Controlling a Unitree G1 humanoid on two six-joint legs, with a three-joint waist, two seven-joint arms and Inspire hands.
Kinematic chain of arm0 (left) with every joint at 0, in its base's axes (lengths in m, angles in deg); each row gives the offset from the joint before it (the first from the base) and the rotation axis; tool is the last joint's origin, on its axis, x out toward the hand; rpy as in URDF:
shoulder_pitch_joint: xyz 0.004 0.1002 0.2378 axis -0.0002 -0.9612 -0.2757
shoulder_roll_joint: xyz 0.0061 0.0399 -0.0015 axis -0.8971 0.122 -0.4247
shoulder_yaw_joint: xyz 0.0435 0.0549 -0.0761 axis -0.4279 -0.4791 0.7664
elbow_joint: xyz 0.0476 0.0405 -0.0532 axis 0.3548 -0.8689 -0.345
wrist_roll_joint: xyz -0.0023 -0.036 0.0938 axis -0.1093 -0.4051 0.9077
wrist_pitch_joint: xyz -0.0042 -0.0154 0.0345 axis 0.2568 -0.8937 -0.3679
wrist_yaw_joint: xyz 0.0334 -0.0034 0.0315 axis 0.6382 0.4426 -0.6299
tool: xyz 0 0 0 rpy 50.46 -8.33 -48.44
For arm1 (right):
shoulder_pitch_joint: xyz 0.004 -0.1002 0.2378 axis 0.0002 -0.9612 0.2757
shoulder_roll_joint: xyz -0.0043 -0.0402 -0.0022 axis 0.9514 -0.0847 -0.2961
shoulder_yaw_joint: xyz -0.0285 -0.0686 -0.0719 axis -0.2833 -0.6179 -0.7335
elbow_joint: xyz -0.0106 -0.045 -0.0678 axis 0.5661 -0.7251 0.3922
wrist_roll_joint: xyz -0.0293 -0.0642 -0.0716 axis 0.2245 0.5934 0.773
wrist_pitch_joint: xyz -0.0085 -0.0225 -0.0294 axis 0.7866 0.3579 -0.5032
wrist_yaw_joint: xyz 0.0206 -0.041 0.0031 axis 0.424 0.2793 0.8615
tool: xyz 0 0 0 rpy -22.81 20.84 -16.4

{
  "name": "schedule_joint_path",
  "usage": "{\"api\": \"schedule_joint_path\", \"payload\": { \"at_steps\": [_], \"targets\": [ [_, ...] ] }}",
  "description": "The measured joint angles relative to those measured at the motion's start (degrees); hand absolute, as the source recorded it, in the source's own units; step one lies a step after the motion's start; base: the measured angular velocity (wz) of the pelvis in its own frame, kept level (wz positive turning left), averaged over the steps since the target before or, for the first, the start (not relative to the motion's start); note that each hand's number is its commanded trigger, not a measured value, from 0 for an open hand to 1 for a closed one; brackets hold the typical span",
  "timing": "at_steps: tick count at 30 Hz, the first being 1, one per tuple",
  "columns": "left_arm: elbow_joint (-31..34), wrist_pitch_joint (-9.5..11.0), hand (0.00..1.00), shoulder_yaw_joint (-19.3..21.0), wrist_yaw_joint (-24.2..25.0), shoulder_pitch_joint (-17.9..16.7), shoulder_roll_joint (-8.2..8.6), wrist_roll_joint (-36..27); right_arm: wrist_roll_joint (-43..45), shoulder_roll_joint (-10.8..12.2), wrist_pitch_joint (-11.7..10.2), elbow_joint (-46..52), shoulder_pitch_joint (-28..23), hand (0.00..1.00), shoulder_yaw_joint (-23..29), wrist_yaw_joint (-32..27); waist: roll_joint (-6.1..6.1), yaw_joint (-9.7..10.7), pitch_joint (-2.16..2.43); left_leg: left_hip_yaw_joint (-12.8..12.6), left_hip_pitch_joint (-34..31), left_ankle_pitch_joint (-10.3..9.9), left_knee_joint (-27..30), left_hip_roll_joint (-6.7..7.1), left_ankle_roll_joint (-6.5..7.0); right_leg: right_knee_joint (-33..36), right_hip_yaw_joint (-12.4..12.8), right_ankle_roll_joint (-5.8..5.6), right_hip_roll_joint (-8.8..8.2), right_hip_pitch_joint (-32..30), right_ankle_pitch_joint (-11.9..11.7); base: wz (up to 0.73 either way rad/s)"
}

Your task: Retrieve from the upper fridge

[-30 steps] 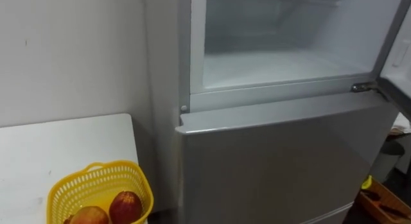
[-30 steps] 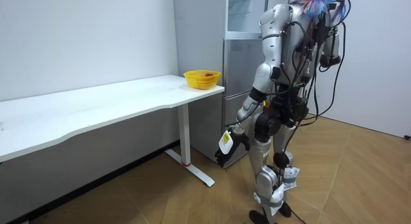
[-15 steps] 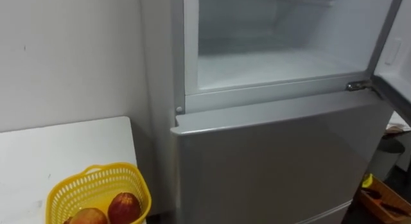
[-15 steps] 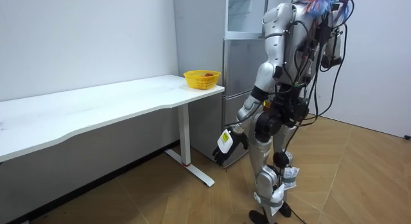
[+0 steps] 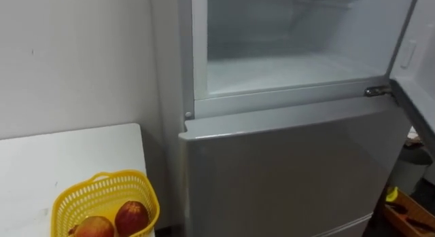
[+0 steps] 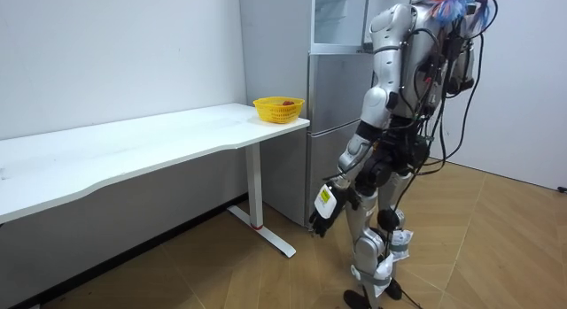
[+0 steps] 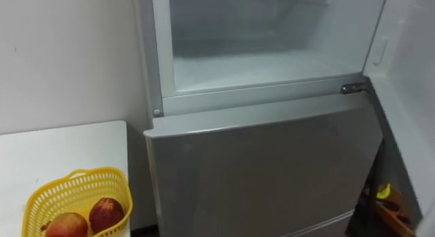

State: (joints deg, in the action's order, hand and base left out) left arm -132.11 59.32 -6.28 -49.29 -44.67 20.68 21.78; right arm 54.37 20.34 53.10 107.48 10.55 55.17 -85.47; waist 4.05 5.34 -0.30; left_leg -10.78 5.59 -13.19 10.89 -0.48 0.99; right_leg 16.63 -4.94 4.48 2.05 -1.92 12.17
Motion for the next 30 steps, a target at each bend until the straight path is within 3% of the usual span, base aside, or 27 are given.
{"api": "schedule_joint_path", "payload": {
  "at_steps": [4,7,11,15,21,24,30],
  "targets": [
    [-0.20,0.02,0.00,-0.33,-0.28,0.48,-0.08,0.10,1.71,-0.01,-0.03,-0.02,2.13,0.00,-1.97,4.11,0.25,-0.94,-0.12,0.07,0.16,0.03,0.13,-0.11,-0.04,-0.20,-0.11,0.10,0.01,0.42,-0.09,0.01],
    [-0.45,-0.07,0.00,-2.59,-0.32,0.27,-0.35,0.06,1.76,0.02,0.04,-0.43,2.18,0.00,-6.21,9.44,-0.12,-1.09,-0.10,0.12,0.19,0.03,0.40,-0.81,-0.05,-2.16,-0.95,0.16,0.13,1.83,-1.08,0.06],
    [-0.42,-0.53,0.00,-4.53,-0.29,0.28,-0.39,0.05,1.30,0.07,1.43,-0.46,2.25,0.00,-9.35,16.56,-0.50,-1.57,0.01,0.64,0.15,0.02,0.41,-0.83,-0.05,-3.30,-1.90,-0.01,0.04,2.74,-1.44,0.13],
    [-0.28,-1.27,0.00,-4.63,-0.44,0.25,-0.35,0.02,0.74,0.40,2.03,-0.75,2.25,0.00,-13.00,21.03,-0.82,-3.47,0.22,1.59,0.11,0.02,0.42,-0.88,-0.05,-4.08,-2.87,0.10,0.01,2.99,-1.74,0.09],
    [-0.42,-1.86,0.00,-7.06,-0.77,0.29,-0.17,0.02,0.98,0.87,2.57,-4.66,2.34,0.00,-17.19,26.27,-0.83,-5.44,0.19,2.30,0.08,0.01,0.74,-0.85,-0.07,-4.22,-3.23,0.12,-0.01,3.43,-1.75,0.06],
    [-0.40,-2.49,0.00,-7.74,-0.85,1.57,-0.20,0.04,0.93,0.89,4.35,-5.56,2.35,0.00,-19.04,27.27,-0.98,-6.10,0.18,2.65,0.03,0.01,0.75,-0.77,-0.06,-3.99,-3.23,0.07,-0.06,3.41,-1.69,0.04],
    [-0.39,-3.43,0.00,-7.95,-0.85,1.97,-0.19,0.07,0.55,0.98,4.90,-5.56,2.37,0.00,-19.88,27.79,-1.20,-6.64,0.15,3.15,0.04,0.00,0.79,-0.68,-0.06,-3.96,-3.31,-0.02,-0.05,3.93,-1.60,0.03]
  ]
}}
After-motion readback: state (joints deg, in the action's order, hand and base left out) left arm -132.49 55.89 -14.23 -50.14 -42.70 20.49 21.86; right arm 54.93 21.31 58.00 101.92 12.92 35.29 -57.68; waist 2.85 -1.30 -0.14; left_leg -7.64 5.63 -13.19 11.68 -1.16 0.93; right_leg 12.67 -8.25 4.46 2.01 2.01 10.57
